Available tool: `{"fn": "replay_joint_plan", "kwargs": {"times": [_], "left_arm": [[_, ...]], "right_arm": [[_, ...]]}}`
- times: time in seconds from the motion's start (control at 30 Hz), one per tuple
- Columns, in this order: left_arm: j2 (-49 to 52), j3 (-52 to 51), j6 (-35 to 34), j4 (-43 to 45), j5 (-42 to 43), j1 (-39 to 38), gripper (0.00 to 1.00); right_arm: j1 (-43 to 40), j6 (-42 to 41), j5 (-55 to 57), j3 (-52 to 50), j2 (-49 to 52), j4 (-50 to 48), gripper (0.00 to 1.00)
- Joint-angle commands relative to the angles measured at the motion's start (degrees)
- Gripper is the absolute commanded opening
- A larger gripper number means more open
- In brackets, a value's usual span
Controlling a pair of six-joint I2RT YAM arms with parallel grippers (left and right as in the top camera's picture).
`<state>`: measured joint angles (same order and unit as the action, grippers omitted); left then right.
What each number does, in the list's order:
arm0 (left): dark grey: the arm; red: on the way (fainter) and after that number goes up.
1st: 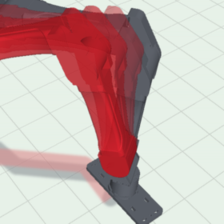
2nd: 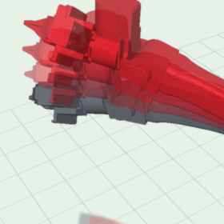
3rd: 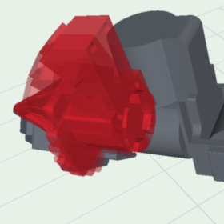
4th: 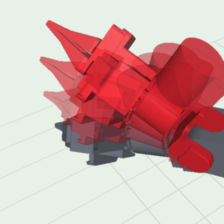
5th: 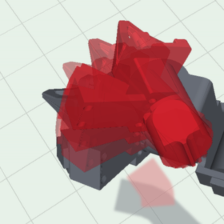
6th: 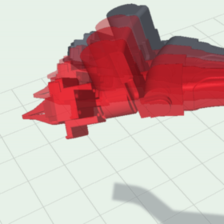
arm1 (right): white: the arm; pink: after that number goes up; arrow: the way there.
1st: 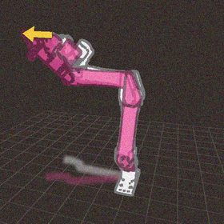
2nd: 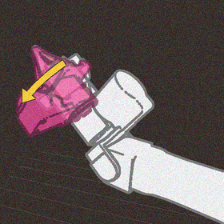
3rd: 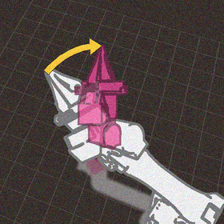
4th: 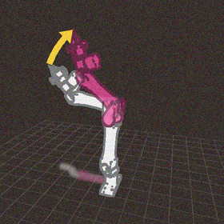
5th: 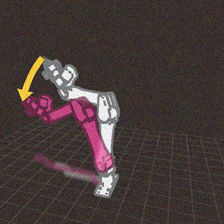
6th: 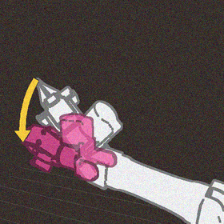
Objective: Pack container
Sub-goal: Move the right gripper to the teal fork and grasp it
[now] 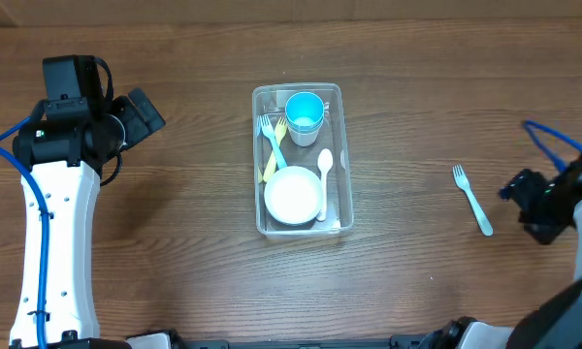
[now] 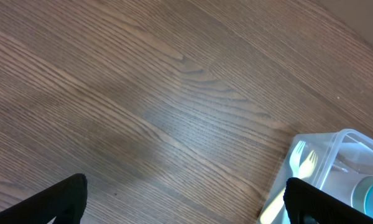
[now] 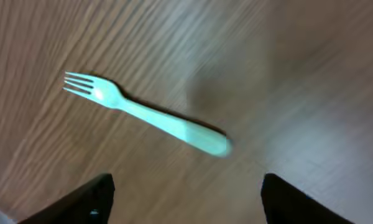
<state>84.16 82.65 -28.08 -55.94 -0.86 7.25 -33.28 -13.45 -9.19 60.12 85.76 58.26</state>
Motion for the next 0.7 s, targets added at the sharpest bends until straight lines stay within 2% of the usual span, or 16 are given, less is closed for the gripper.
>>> {"fn": "replay_joint_plan", "kwargs": {"times": [0.0,0.13,0.3,0.43,0.47,0.5,0.57,0.67], "left_arm": [[-0.3,0.6,1.3,0.0,0.3,0.2,1.0],[-0.3,0.6,1.3,0.0,0.3,0.2,1.0],[-0.3,0.6,1.3,0.0,0.3,0.2,1.0],[-0.3,0.6,1.3,0.0,0.3,0.2,1.0],[-0.3,0.6,1.3,0.0,0.3,0.2,1.0],[-0.3,0.6,1.3,0.0,0.3,0.2,1.0],[-0.3,0.6,1.3,0.0,0.3,0.2,1.0],[-0.3,0.6,1.3,0.0,0.3,0.2,1.0]], "right_arm": [[0.8,0.6,-6.4,-6.2,3.9,-5.8,0.76],[0.8,1.5,-6.4,-11.7,5.7,-12.6,0.75],[1.8,5.0,-10.6,-12.3,5.7,-13.2,0.71],[2.4,5.8,-7.3,-12.3,5.7,-13.7,0.68],[2.4,5.8,-6.9,-12.3,5.7,-14.4,0.63],[2.4,5.9,-6.0,-12.3,5.7,-14.8,0.5],[2.4,5.9,-5.3,-12.3,5.7,-15.8,0.06],[2.4,5.8,-4.3,-13.2,5.7,-18.8,0.04]]}}
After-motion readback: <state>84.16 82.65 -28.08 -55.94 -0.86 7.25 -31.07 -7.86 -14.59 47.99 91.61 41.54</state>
